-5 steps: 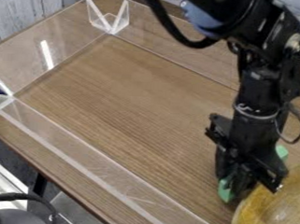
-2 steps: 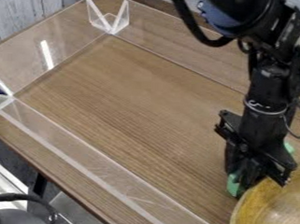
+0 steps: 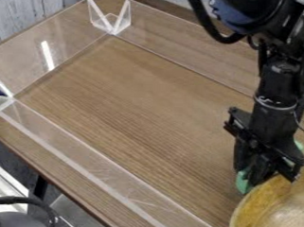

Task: Put the green block in the brown bowl

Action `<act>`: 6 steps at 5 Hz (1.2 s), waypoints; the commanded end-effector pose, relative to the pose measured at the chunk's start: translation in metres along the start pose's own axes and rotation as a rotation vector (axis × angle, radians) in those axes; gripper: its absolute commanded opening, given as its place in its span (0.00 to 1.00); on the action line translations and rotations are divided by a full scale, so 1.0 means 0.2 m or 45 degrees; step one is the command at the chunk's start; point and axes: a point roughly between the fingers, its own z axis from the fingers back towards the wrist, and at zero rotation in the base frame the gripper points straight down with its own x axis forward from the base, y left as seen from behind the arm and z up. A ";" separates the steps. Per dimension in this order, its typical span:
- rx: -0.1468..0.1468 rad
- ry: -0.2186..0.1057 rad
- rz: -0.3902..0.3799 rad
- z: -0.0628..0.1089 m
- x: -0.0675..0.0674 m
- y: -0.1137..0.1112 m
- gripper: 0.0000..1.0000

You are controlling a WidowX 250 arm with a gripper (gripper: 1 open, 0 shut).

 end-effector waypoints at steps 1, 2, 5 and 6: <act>-0.006 -0.037 -0.040 -0.01 0.05 -0.04 0.00; -0.011 -0.029 -0.049 -0.03 0.06 -0.05 0.00; -0.032 0.001 -0.078 -0.11 0.10 -0.10 0.00; -0.038 0.013 -0.083 -0.13 0.11 -0.11 0.00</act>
